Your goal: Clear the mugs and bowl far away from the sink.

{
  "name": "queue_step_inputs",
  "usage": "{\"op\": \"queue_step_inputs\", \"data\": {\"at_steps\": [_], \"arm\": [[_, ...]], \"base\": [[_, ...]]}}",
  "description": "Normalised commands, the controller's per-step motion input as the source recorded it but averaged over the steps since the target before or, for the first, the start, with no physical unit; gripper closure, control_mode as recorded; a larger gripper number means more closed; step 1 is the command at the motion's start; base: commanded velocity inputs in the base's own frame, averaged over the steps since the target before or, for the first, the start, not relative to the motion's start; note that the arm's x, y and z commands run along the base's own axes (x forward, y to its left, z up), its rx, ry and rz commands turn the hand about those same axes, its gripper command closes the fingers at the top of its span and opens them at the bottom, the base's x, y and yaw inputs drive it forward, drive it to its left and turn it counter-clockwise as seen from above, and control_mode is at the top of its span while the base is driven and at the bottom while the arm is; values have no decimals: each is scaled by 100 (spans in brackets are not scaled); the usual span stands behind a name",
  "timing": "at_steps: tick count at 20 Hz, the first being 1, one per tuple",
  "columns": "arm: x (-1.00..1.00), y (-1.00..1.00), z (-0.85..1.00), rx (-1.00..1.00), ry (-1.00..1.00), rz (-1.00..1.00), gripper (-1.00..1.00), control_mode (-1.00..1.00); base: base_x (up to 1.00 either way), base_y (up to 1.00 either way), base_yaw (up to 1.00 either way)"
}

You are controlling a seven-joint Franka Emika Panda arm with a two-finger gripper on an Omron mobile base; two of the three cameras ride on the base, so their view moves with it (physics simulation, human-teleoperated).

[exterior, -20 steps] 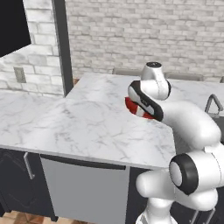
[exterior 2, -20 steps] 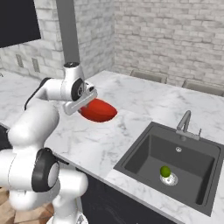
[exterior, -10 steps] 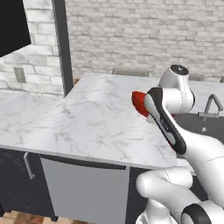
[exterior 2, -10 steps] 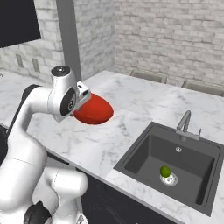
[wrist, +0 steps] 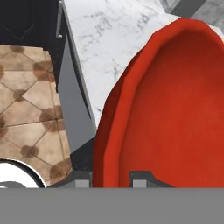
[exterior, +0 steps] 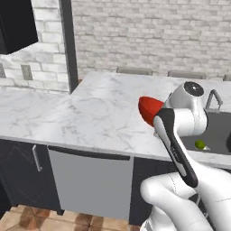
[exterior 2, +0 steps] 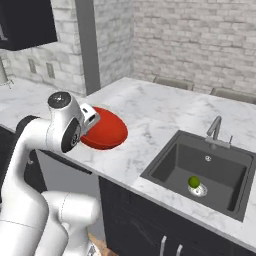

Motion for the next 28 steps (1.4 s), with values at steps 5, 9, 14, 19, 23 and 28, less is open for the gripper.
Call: {"op": "queue_step_inputs", "data": {"at_steps": [5, 9, 14, 19, 23, 28], "arm": [[0, 0, 0, 0, 0, 0, 100, 100], [0, 0, 0, 0, 0, 0, 100, 100], [0, 0, 0, 0, 0, 0, 100, 100], [0, 0, 0, 0, 0, 0, 100, 100], [0, 0, 0, 0, 0, 0, 100, 100], [0, 0, 0, 0, 0, 0, 100, 100]], "base": [[-41, -33, -9], [-34, -31, -55], [-32, -10, -72], [-31, -9, -74], [-29, -13, -74], [-15, -26, -74]]}}
